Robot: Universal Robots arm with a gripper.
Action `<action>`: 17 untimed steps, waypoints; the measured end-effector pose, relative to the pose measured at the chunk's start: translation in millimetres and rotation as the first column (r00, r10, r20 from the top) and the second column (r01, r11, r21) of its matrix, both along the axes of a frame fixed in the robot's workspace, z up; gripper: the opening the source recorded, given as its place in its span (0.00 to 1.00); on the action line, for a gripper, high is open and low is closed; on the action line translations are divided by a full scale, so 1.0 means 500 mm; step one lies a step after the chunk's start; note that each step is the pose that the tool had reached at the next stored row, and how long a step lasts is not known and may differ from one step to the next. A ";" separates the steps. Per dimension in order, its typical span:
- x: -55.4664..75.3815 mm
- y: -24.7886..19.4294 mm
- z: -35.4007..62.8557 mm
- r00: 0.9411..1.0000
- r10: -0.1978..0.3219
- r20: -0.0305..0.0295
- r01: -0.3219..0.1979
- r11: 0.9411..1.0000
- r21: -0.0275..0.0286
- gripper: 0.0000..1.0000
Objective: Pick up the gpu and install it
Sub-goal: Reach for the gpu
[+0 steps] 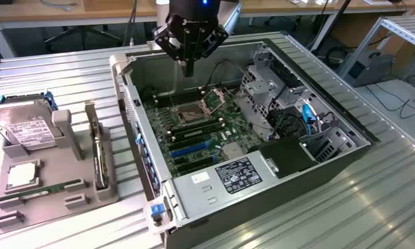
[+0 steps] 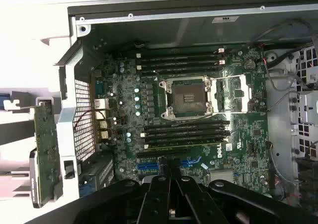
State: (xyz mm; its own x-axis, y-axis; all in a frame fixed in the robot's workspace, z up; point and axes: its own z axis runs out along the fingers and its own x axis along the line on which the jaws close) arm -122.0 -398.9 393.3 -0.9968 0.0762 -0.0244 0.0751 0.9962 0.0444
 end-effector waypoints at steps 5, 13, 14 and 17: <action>-0.007 -0.0001 0.000 1.000 0.000 0.000 0.000 1.000 0.000 0.11; -0.026 0.0000 0.000 1.000 0.000 0.000 0.000 1.000 0.000 0.11; -0.028 0.0000 0.000 1.000 0.000 0.000 0.000 1.000 0.000 0.11; -0.039 0.0000 0.000 1.000 0.000 0.000 0.000 1.000 0.000 0.11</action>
State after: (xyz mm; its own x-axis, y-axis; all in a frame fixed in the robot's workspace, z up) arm -141.4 -398.9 393.3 -0.9968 0.0763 -0.0247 0.0751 0.9962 0.0444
